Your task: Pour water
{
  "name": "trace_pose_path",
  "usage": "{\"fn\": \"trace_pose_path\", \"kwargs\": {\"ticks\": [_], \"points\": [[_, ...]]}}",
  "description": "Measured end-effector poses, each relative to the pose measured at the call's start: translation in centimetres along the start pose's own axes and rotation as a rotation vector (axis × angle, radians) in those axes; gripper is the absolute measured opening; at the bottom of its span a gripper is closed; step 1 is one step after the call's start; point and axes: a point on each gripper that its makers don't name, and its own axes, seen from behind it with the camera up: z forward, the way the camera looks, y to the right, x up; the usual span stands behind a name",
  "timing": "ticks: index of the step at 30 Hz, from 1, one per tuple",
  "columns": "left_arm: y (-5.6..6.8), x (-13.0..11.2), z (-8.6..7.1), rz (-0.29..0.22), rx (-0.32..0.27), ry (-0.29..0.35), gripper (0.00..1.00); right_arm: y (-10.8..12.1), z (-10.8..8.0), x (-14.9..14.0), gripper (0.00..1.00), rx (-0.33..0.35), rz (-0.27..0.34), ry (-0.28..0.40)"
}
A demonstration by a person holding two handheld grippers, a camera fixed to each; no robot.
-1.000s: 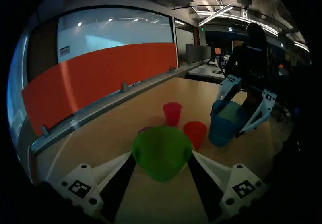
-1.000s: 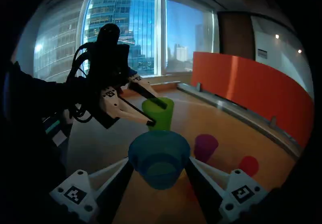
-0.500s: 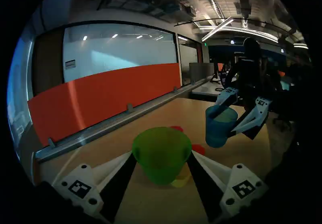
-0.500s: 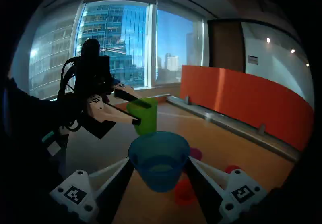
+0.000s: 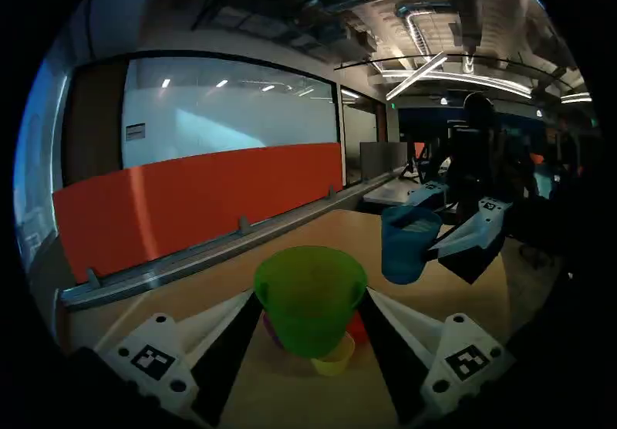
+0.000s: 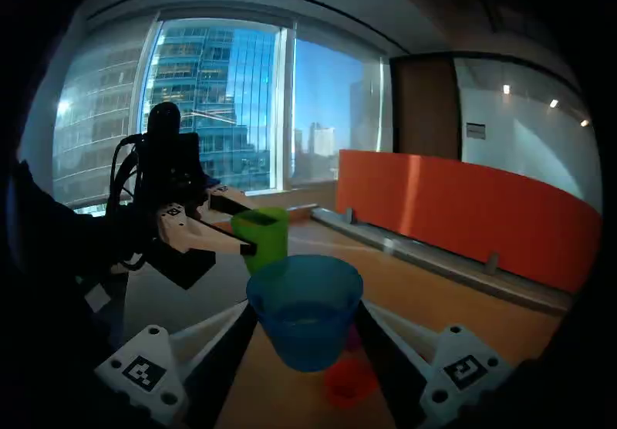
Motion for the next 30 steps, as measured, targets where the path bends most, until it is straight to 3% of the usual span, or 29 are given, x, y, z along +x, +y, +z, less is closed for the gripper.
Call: {"fn": "trace_pose_path", "kwargs": {"ticks": [9,30], "points": [[0.6,1.0,0.0,-0.022,-0.010,0.048,0.86,0.4,0.0,1.6,0.89,-0.014,0.001,0.050],[2.1,1.7,0.2,0.000,-0.026,0.104,0.86,1.9,0.3,3.5,0.89,-0.032,-0.003,0.091]]}}
